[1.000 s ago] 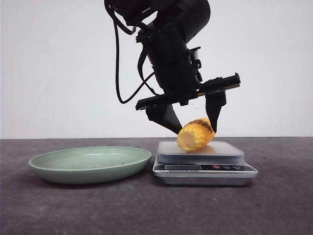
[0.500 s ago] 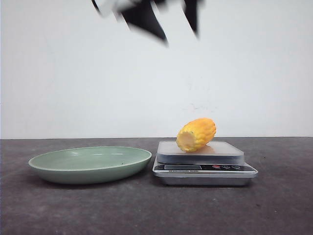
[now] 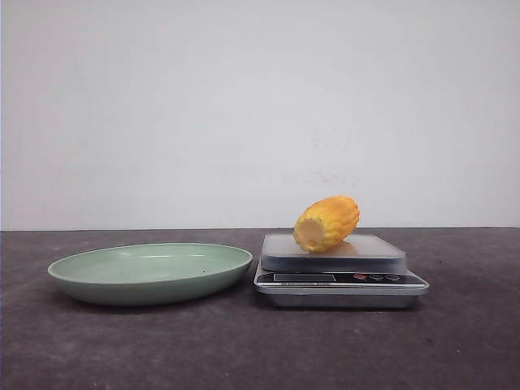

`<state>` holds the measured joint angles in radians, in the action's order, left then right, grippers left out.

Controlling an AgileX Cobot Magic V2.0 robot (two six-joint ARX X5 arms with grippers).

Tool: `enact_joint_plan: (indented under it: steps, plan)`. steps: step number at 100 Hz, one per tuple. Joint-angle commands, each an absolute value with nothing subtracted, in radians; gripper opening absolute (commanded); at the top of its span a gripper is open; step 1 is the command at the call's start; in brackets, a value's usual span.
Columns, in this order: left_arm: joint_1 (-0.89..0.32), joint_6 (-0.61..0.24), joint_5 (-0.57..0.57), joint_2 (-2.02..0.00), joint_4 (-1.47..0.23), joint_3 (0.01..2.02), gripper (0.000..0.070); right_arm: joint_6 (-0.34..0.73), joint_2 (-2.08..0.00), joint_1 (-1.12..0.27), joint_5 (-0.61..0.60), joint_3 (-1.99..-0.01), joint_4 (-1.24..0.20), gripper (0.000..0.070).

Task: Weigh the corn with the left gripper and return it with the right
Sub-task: 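Lower the right gripper onto the corn on the scale and close it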

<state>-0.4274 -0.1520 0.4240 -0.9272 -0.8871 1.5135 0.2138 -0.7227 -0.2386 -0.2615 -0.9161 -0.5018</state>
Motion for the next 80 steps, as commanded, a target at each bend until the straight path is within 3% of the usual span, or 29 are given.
enact_joint_plan:
  steps: [1, 17, 33, 44, 80]
  plan:
    - [-0.422, -0.139, 0.427, -0.862, -0.928, 1.525, 0.0401, 0.222, -0.746, -0.261, -0.262, -0.934, -0.477, 0.0586]
    - [-0.419, -0.181, 0.458, -0.678, -1.057, 1.497, 0.0400, 0.241, -0.809, -0.341, -0.249, -0.934, -0.408, 0.0586]
    - [-0.419, -0.298, 0.463, -0.508, -1.179, 1.410, 0.0400, 0.263, -0.908, -0.445, -0.159, -0.935, -0.342, 0.0586]
    - [-0.419, -0.328, 0.461, -0.402, -1.214, 1.320, 0.0400, 0.276, -0.995, -0.506, -0.098, -0.938, -0.302, 0.0588]
    - [-0.419, -0.424, 0.294, -0.204, -1.221, 1.065, 0.0400, 0.317, -1.368, -0.609, 0.044, -0.975, -0.180, 0.0645]
